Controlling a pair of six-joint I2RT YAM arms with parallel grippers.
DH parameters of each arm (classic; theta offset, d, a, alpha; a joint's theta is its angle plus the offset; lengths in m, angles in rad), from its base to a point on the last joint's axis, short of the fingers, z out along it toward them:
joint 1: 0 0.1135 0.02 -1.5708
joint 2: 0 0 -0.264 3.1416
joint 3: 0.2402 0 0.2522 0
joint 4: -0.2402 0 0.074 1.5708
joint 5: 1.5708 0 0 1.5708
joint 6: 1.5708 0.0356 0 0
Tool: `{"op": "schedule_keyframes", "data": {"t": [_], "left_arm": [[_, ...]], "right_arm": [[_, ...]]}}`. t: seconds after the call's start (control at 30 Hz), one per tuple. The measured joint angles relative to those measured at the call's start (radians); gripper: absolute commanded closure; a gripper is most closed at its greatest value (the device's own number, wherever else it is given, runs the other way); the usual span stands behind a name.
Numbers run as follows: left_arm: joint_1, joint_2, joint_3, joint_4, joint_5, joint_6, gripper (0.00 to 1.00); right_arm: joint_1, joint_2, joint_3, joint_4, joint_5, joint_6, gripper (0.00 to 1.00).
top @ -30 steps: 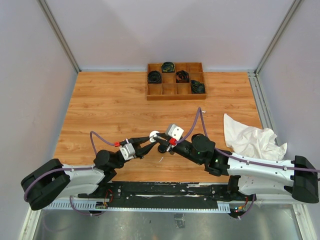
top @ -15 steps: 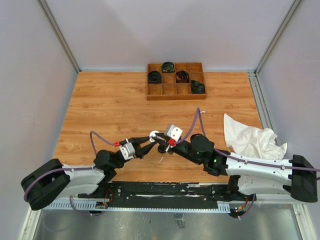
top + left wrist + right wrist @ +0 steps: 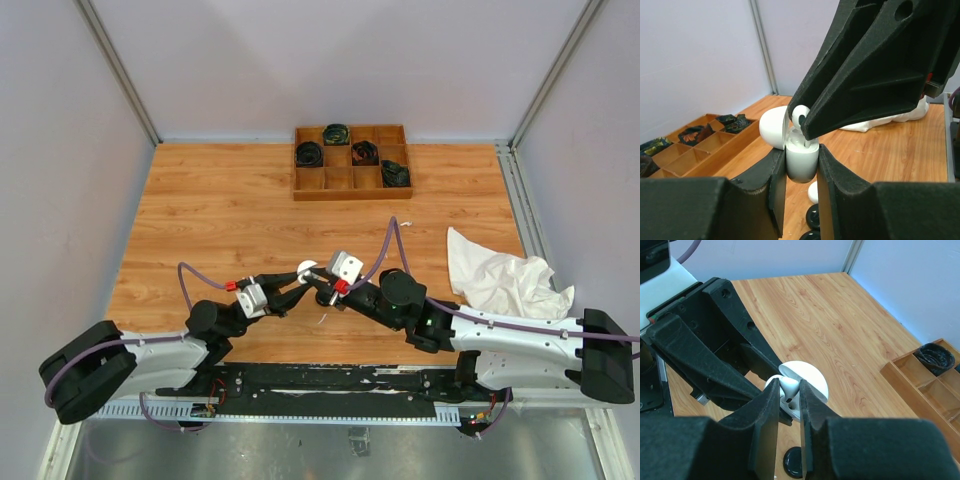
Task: Insert the wireless bluetooth earbuds into the charging case
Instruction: Place the earbud in the charging case.
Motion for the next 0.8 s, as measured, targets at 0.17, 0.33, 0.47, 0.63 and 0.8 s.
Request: {"op": "schedule_keyframes", "data": {"t": [0.17, 0.33, 0.47, 0.63, 0.8], "left_arm": [[0.0, -0.01, 0.0, -0.008, 0.0, -0.011, 1.0], [0.0, -0.012, 0.0, -0.022, 0.0, -0.015, 1.0], [0.001, -0.014, 0.0, -0.024, -0.01, -0.016, 1.0], [0.001, -0.015, 0.0, -0.027, -0.02, -0.015, 1.0], [0.001, 0.002, 0.0, -0.021, -0.033, -0.015, 1.0]], "right_arm": [[0.007, 0.004, 0.004, -0.009, 0.0, -0.006, 0.84], [0.007, 0.015, 0.011, -0.024, 0.0, -0.014, 0.62], [0.007, 0.014, 0.024, -0.055, 0.005, -0.019, 0.5], [0.007, 0.0, 0.047, -0.114, 0.025, -0.019, 0.43], [0.007, -0.018, 0.077, -0.2, 0.059, -0.02, 0.39]]}}
